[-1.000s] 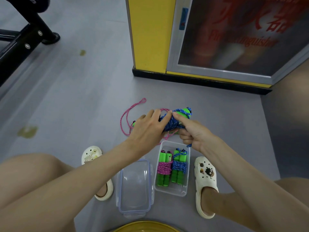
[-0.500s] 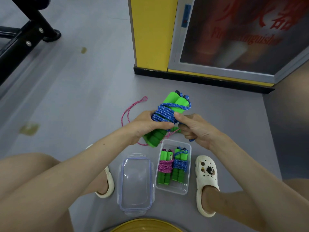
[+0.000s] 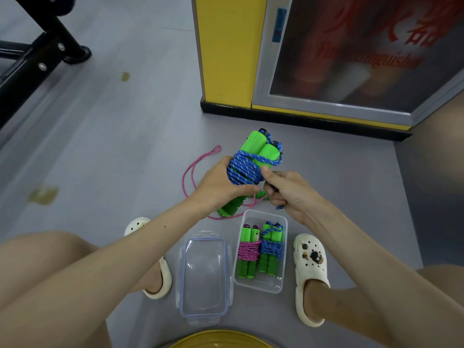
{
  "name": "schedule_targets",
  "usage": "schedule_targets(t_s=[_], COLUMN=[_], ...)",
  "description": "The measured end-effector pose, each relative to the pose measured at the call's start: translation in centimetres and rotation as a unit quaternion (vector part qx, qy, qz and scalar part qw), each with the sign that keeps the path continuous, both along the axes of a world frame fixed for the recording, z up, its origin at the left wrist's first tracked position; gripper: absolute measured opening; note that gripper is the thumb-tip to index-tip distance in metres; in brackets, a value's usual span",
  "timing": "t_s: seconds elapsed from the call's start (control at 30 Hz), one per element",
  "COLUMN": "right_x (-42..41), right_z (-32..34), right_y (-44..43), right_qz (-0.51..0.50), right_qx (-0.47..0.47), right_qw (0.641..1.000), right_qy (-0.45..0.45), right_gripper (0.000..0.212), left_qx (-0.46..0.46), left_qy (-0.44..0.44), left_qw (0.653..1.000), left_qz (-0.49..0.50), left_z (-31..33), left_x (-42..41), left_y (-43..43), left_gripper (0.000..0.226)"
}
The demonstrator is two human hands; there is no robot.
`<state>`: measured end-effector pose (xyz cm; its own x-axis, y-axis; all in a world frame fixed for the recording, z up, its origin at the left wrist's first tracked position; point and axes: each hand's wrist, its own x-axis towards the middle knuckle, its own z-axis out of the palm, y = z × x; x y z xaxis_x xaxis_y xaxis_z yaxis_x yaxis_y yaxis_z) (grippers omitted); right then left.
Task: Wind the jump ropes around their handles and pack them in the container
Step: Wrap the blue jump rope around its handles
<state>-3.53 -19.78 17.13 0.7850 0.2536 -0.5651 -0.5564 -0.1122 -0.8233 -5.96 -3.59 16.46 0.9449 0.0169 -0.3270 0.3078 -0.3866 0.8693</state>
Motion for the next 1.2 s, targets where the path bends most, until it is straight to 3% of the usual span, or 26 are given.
schedule_targets(t_s=[0.1,0.23,0.37,0.57,0.67,0.77,0.93,1.03,1.2], right_x=[0.2,0.4,0.2,0.3,-0.1,-0.1,0.0,0.0,0.0], right_z=[0.3,0.1,-0.3,0.4,1.0,1.4,2.2,2.3,1.6], right_y=[0.0,-0.1,0.1,0.1,0.3,0.5,0.3,0.4,0.4], right_qz=[-0.011,0.027,-0.005,-0.059,-0.023,0.009,0.027,0.038,0.01], right_qx=[0.001,-0.008,-0.015,0.052,-0.003,-0.045,-0.036,-0.058,-0.105], right_qw=[1.0,1.0,1.0,0.997,1.0,0.996,0.993,0.99,0.985], right_qy=[0.006,-0.007,-0.003,0.012,-0.019,-0.071,-0.108,-0.124,-0.136], right_gripper=[0.031,0.012,0.02,0.035,0.019,0.022,0.02,0.02,0.016], left_qx=[-0.012,0.002,0.023,-0.047,-0.095,-0.142,-0.172,-0.191,-0.204], left_qy=[-0.003,-0.016,-0.028,-0.017,0.004,0.017,0.031,0.042,0.069], left_qw=[1.0,1.0,0.999,0.999,0.995,0.99,0.984,0.979,0.972], left_qz=[-0.002,-0.024,-0.033,-0.002,0.008,0.02,0.015,0.055,0.09], left_z=[-0.3,-0.1,-0.1,0.1,0.0,-0.4,0.2,0.3,-0.4], left_x=[0.0,-0.2,-0.1,0.4,0.0,-0.2,0.1,0.2,0.1], left_y=[0.0,0.1,0.0,-0.4,-0.5,-0.2,0.1,-0.1,-0.5], left_gripper=[0.077,0.088,0.089,0.068,0.062,0.054,0.052,0.058,0.036])
